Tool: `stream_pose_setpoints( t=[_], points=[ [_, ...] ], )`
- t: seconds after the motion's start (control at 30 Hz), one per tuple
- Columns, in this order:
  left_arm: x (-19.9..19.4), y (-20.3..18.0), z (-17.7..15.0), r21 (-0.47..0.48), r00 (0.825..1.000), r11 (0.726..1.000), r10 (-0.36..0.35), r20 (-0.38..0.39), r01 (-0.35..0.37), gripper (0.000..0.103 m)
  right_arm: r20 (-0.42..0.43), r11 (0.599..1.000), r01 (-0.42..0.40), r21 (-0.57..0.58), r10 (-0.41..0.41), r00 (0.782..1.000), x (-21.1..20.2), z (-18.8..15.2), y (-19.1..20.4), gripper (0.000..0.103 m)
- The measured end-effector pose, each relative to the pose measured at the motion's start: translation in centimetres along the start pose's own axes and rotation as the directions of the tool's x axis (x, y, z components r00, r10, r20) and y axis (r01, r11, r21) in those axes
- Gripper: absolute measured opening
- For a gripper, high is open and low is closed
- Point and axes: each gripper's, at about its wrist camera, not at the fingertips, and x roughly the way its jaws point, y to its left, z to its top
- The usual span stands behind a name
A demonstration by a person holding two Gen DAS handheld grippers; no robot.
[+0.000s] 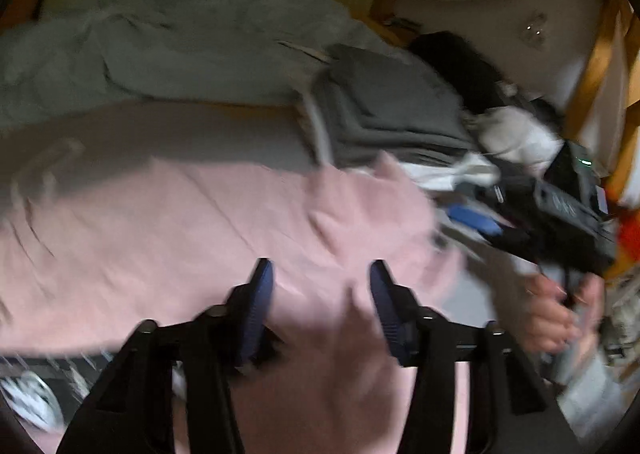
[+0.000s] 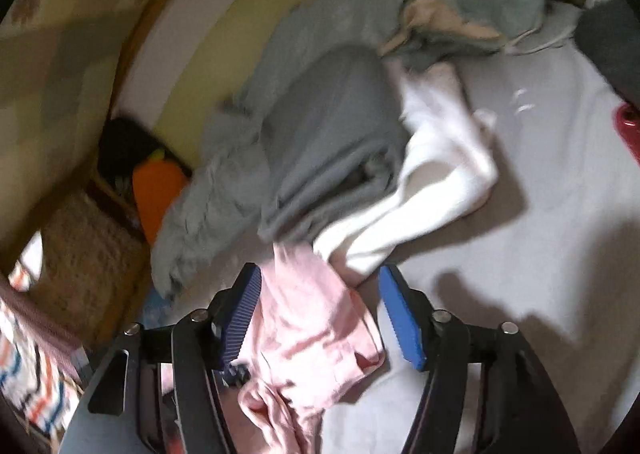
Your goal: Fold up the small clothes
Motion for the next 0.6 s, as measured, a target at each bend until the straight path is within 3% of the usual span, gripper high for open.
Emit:
stream_pose_setpoints(
  t=[0.07, 0.13, 0.27, 0.33, 0.4, 0.5, 0.6],
  points=[
    [1.5, 0.2, 0.7, 0.049, 0.995, 0.994, 0.095, -0.014, -0.094, 0.021, -0.067, 0.999, 0.036, 0.003, -0.035, 0.997, 1.6, -0.6, -0.3, 0.051],
    [3.5, 0.6, 1.4, 0.064, 0.992, 0.991, 0.120, -0.045, -0.117, 0.011, -0.106, 0.998, 0.054, 0.024, -0.051, 0.993, 2.6, -1.1, -0.9, 0.046],
    [6.0, 0.8, 2.8, 0.056, 0.997, 0.998, 0.044, -0.062, -0.040, 0.009, -0.110, 1.000, 0.025, 0.019, -0.022, 0.994, 2.7, -1.3, -0.8, 0.043],
    [7.4, 0.7, 3.8, 0.058, 0.996, 0.998, 0.032, -0.087, -0.027, 0.009, -0.118, 1.000, 0.015, 0.009, -0.014, 0.993, 2.8, -1.4, -0.8, 0.020],
    [9.7, 1.0, 4.7, 0.065, 0.985, 0.994, 0.092, -0.146, -0.083, 0.009, -0.087, 0.999, 0.031, 0.013, -0.030, 0.996, 2.9, -1.2, -0.9, 0.002],
    [11.9, 2.1, 5.6, 0.031, 0.977, 0.996, 0.089, -0.194, -0.084, 0.009, -0.019, 1.000, -0.014, -0.025, 0.013, 1.000, 1.9, -1.2, 0.4, 0.002],
    [12.2, 2.1, 6.2, 0.037, 0.976, 0.995, 0.094, -0.196, -0.088, 0.009, 0.045, 0.983, -0.057, -0.174, 0.065, 0.997, 0.0, -1.8, 4.5, 0.002]
  ],
)
